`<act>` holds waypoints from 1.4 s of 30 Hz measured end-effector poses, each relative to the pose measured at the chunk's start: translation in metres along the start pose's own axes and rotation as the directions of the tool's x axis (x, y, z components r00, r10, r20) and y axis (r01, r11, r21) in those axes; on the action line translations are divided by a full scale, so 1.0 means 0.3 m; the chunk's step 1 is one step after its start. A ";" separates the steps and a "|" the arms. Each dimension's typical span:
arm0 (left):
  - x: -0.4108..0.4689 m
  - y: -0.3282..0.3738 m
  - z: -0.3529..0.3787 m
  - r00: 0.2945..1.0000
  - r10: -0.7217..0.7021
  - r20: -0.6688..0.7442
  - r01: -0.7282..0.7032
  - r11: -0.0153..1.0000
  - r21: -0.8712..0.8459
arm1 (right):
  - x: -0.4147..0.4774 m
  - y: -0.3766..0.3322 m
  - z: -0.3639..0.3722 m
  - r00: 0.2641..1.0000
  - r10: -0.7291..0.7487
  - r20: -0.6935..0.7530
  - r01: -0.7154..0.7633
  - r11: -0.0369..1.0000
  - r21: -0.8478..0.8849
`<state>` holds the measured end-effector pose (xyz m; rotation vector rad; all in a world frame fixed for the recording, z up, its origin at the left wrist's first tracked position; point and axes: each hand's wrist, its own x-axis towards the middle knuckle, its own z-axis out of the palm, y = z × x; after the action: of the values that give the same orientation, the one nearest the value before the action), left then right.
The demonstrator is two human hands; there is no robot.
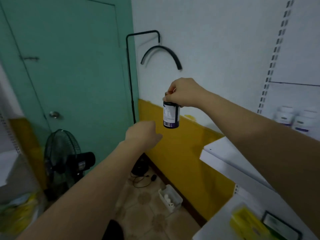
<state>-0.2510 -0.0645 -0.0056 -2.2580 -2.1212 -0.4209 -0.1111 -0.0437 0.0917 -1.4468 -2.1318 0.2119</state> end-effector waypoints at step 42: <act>1.623 -0.510 2.063 0.753 0.159 0.638 -0.187 0.982 -0.025 | 1.156 1.688 2.042 0.721 0.612 0.326 -0.630 0.774 -0.060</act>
<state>-0.2660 0.5437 -0.5287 -2.8276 -2.0677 0.4809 -0.1133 0.5785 -0.5123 -2.1845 -1.7564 0.8105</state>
